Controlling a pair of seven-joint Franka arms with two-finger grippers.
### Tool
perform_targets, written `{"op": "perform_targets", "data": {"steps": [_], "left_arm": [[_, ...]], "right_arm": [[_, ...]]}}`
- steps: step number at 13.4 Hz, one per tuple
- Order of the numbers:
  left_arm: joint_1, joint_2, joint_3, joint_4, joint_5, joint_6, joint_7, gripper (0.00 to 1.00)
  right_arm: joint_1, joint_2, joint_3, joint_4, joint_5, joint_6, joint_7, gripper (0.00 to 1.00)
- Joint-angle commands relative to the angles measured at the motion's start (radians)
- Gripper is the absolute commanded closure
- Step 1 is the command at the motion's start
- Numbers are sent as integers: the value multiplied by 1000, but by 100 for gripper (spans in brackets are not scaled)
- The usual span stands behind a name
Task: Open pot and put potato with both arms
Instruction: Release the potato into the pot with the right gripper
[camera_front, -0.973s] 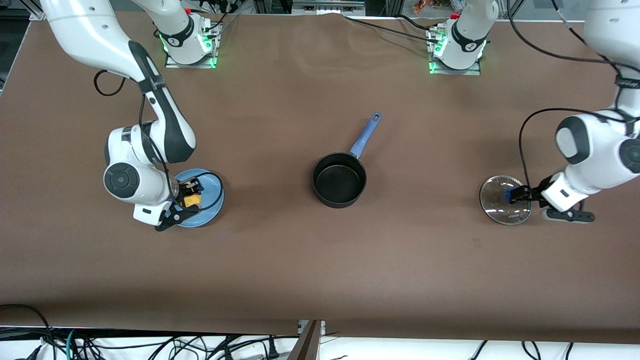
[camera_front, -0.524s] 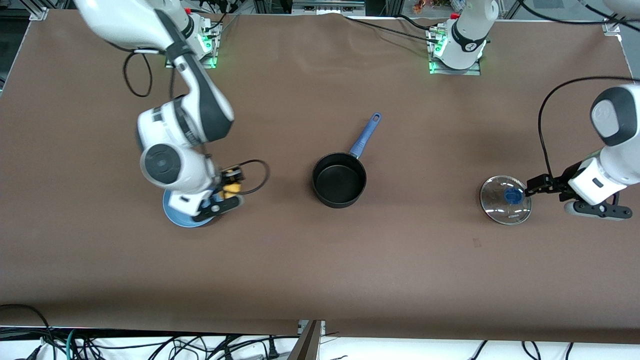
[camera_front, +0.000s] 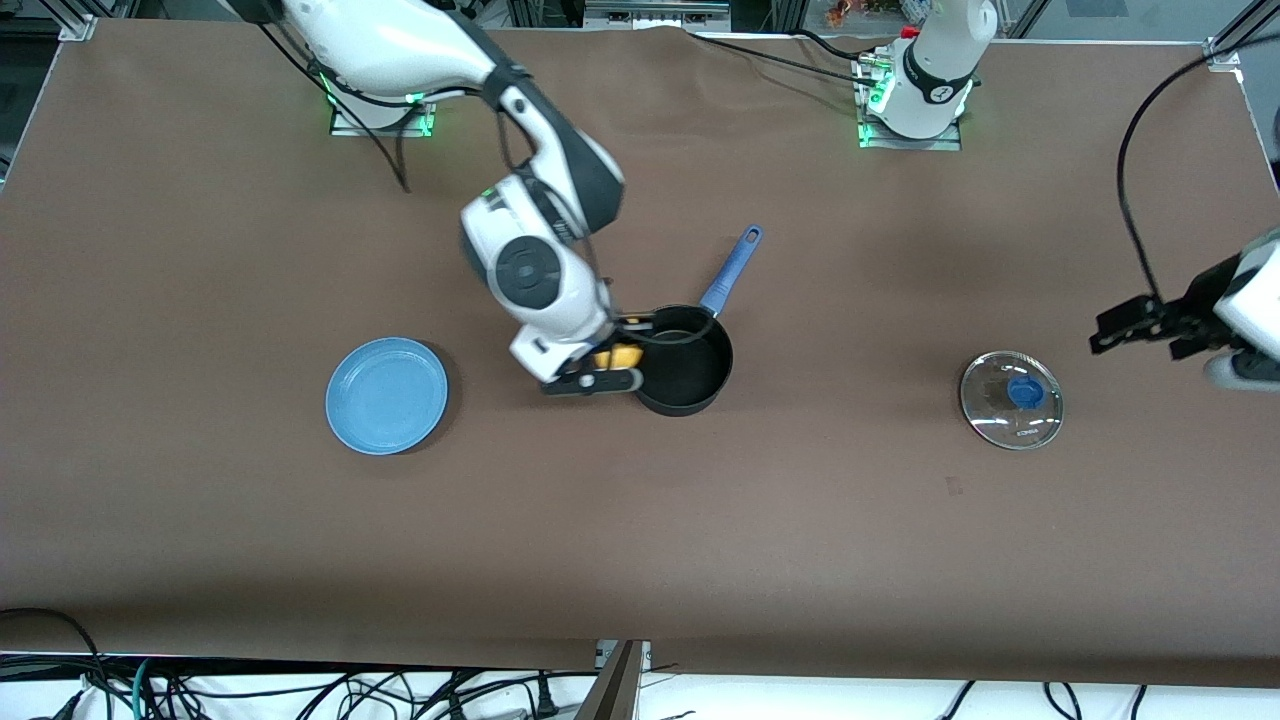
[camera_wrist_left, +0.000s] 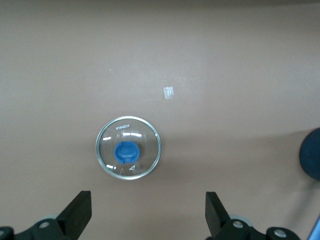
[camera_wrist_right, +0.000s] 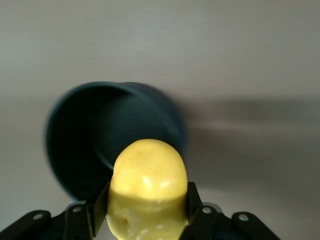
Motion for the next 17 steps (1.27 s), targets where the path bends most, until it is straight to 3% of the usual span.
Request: {"op": "perform_targets", "data": {"steps": [1, 2, 3, 7, 9, 14, 17], "left_arm": [[-29, -82, 11, -11, -10, -104, -8, 0], [-32, -95, 11, -12, -10, -129, -11, 0], [-43, -98, 10, -15, -10, -134, -37, 0], [-54, -89, 5, -19, -10, -137, -146, 0], [-50, -67, 2, -8, -10, -140, -146, 0], [-55, -61, -17, 7, -12, -139, -151, 0], [-54, -46, -17, 18, -10, -139, -152, 0]], "right_arm": [[35, 68, 2, 58, 30, 96, 89, 54], [35, 69, 2, 58, 29, 101, 87, 24], [31, 65, 0, 58, 24, 101, 81, 0], [20, -4, -12, 68, 21, 43, 91, 0], [-9, -93, -59, 59, 18, -28, 69, 0], [-47, -309, -269, 26, 27, -356, -199, 0], [-47, -429, -377, -1, 20, -518, -247, 0]]}}
